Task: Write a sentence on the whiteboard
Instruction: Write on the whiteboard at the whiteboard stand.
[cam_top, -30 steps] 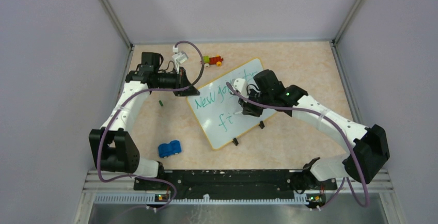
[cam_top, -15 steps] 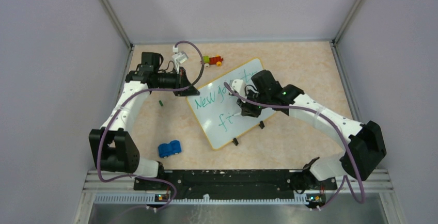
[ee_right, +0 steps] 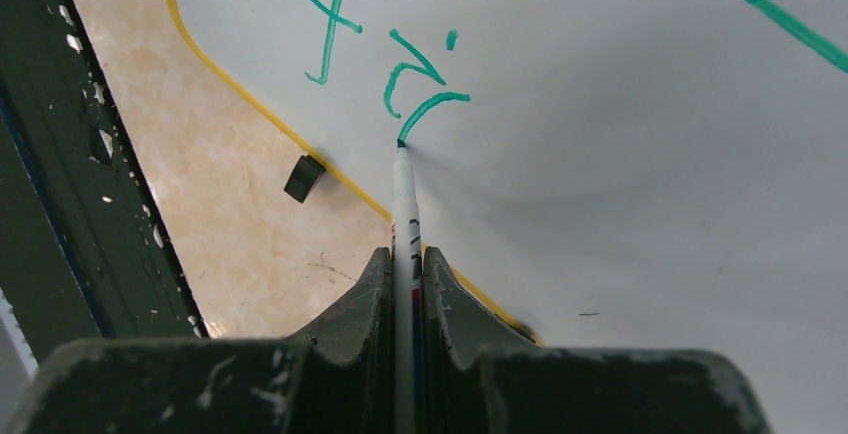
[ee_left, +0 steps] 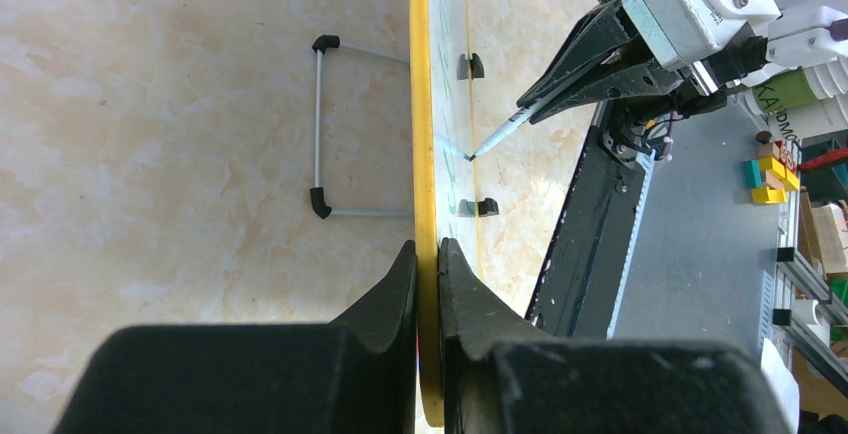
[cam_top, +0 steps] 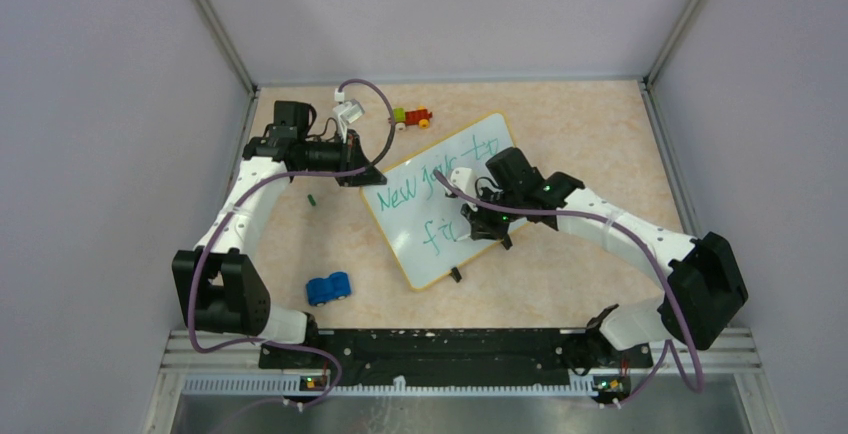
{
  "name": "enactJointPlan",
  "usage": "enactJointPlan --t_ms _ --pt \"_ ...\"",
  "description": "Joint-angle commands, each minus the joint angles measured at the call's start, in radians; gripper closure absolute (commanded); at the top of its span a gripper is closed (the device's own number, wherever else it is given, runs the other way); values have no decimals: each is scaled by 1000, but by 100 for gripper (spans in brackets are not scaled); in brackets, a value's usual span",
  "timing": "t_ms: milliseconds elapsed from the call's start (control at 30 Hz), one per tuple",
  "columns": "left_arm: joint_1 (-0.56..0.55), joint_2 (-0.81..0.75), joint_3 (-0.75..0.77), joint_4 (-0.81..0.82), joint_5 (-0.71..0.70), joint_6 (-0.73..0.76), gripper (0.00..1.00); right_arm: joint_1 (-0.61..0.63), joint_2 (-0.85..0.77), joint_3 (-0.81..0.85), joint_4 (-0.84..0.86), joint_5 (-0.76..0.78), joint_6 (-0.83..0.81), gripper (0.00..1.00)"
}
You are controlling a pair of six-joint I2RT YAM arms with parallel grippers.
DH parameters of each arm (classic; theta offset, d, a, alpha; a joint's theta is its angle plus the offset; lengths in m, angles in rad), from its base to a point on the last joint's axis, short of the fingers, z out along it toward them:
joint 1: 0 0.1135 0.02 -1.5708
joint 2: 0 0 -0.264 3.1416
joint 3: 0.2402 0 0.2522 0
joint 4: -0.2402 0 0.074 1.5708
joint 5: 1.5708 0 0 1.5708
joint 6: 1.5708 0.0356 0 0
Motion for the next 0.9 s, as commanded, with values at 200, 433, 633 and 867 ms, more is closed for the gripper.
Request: enactJointPlan --t_ms 200,433,633,867 --pt "-22 13 -7 2 -24 61 100 -8 1 91 65 23 12 100" --pt "-22 13 -3 -1 -25 63 100 -27 7 119 59 34 7 100" --pt "-22 17 -1 -2 -26 64 100 -52 -1 114 43 46 -7 100" --pt "-22 20 -3 -2 -26 64 100 -70 -12 84 31 50 -20 100"
